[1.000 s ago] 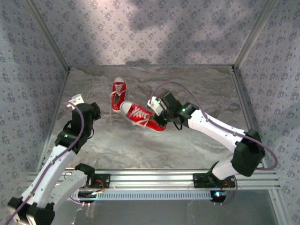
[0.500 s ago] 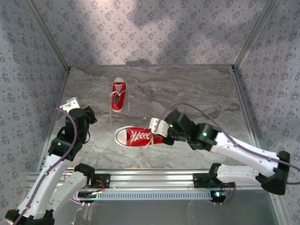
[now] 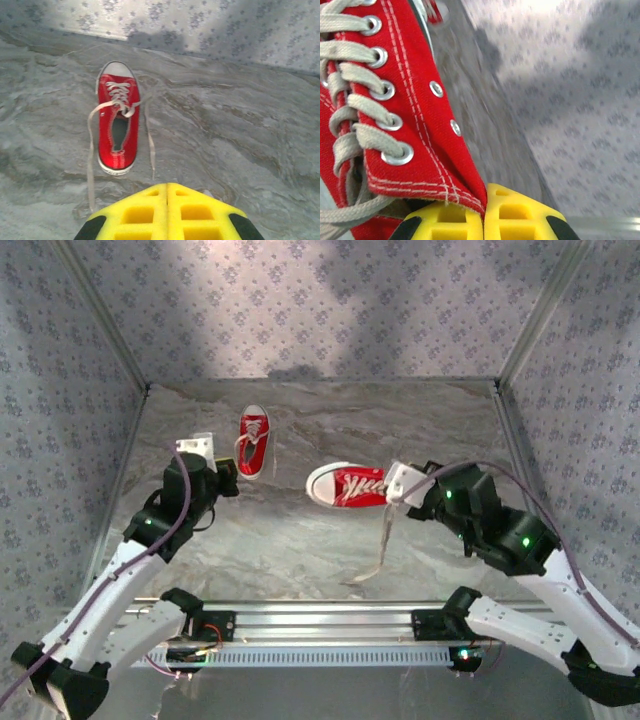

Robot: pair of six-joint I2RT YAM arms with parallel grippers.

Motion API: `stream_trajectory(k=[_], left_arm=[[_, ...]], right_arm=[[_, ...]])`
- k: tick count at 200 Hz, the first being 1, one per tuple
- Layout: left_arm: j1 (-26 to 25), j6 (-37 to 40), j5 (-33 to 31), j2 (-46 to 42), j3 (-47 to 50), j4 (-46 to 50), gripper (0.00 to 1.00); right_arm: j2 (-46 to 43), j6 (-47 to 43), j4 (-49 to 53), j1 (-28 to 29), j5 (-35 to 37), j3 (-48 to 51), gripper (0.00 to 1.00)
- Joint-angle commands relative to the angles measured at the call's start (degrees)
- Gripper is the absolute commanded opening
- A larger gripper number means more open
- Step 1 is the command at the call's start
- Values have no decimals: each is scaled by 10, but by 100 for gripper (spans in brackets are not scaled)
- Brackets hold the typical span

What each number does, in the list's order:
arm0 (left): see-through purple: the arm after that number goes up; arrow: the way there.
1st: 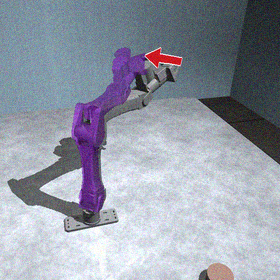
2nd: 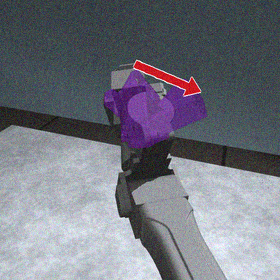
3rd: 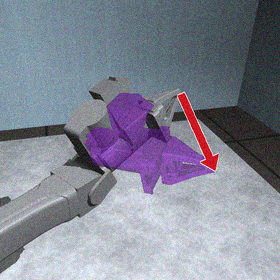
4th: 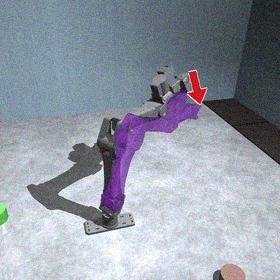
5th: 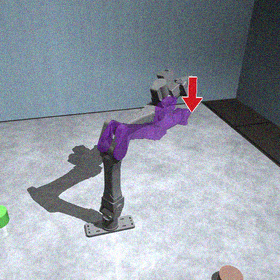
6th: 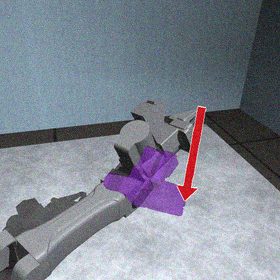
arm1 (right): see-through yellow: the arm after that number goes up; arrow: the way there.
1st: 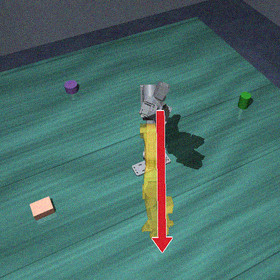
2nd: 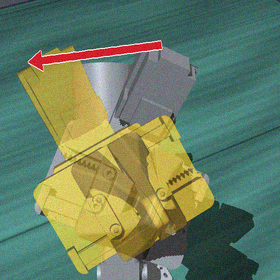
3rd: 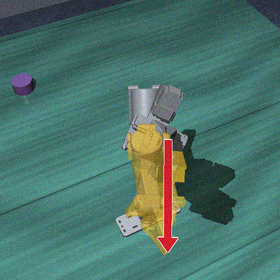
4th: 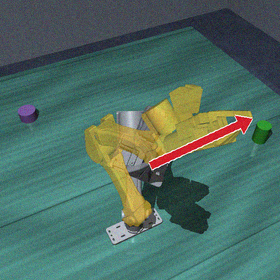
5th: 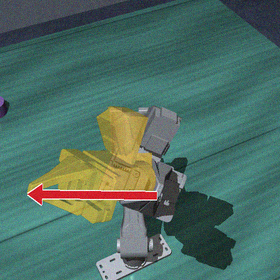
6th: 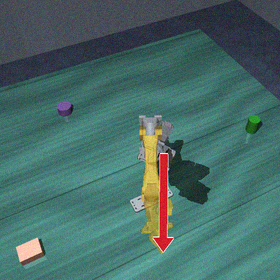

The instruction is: Tie the shoes

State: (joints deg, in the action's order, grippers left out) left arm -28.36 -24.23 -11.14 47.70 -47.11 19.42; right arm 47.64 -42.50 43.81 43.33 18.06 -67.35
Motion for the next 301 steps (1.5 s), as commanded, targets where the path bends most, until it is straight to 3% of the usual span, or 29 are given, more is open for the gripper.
stream_trajectory(k=[1,35,74,150,174,198,217,239,268,278,301], left_arm=[[-6,23,-9,-7,-19,-18,2],[-6,18,-66,-28,-12,13,0],[-6,-7,-76,-48,4,51,0],[-19,-94,-66,-8,48,68,0],[-21,-125,-61,8,73,61,0],[-21,-147,-42,43,93,47,0],[-21,-162,-32,87,95,46,0],[-21,-165,-21,136,92,45,1],[-21,-178,-26,189,84,63,1],[-20,-187,-43,204,82,76,1],[-7,-207,-61,232,79,98,1]], right_arm=[[59,-70,52,-52,-51,-38,0],[153,-166,-16,-67,-220,-15,0],[310,-260,-70,-56,-382,-5,0],[575,-288,-91,-19,-439,-145,0],[631,-281,-91,-12,-438,-190,11],[647,-260,-91,-14,-457,-202,34],[622,-220,-135,-22,-470,-179,48],[543,-90,-255,-40,-464,-95,50],[420,145,-431,-49,-347,71,42],[384,209,-447,-47,-312,115,41],[326,341,-430,-28,-241,188,26]])
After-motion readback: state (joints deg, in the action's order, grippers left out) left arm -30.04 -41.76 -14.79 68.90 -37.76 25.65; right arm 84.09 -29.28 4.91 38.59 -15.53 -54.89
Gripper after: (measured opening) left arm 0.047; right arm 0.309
